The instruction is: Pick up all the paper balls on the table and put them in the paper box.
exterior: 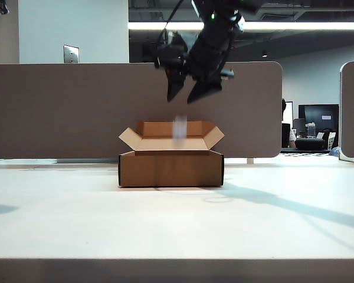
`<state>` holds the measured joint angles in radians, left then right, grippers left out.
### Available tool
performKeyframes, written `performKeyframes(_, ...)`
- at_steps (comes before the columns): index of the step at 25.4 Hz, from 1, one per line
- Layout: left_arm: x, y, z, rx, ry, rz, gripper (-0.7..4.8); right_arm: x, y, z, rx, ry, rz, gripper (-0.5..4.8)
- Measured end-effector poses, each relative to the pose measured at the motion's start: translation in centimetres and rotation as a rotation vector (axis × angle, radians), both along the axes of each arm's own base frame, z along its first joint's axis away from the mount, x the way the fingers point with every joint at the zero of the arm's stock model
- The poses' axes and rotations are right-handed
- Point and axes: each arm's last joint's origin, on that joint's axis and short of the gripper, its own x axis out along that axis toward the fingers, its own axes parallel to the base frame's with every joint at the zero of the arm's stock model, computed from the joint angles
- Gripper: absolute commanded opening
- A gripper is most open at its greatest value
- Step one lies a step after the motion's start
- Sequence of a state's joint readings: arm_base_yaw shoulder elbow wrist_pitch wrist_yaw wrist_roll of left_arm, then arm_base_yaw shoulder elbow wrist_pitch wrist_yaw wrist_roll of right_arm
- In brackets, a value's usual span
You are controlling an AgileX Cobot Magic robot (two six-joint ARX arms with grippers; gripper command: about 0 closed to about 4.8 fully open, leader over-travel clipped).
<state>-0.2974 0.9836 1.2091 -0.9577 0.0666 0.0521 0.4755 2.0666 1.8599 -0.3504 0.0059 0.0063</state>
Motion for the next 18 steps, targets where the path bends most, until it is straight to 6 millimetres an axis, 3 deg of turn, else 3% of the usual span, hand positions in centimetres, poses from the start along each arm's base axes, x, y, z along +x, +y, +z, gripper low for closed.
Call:
performKeyframes(3, 0.0, 0.0, 0.0, 0.0, 0.0, 0.0, 0.66, 0.0, 0.0, -0.4, -0.007, 0.021, 0.005, 2.75)
performKeyframes(8, 0.0, 0.0, 0.0, 0.0, 0.0, 0.0, 0.66, -0.4, -0.5, 0.7, 0.0, 0.008, 0.0, 2.74)
performKeyframes(9, 0.0, 0.0, 0.0, 0.0, 0.001, 0.0, 0.66, -0.6, -0.7, 1.1, -0.003, 0.016, -0.001, 2.46)
performKeyframes(10, 0.1, 0.0, 0.0, 0.001, 0.003, 0.0, 0.48, -1.5, -1.2, 2.3, -0.009, 0.024, -0.002, 1.62)
performKeyframes(12, 0.2, -0.1, -0.1, 0.002, 0.007, 0.0, -0.06, -3.5, -2.1, 5.5, 0.006, -0.008, -0.003, 1.02)
performKeyframes(15, -0.7, 0.4, 0.4, 0.019, -0.037, 0.035, -0.06, -7.9, -4.7, 11.3, 0.035, -0.078, -0.009, 0.86)
performKeyframes(18, -2.7, 1.1, 1.4, 0.015, -0.115, 0.094, -0.06, -11.8, -6.7, 14.6, 0.032, -0.077, -0.011, 0.61)
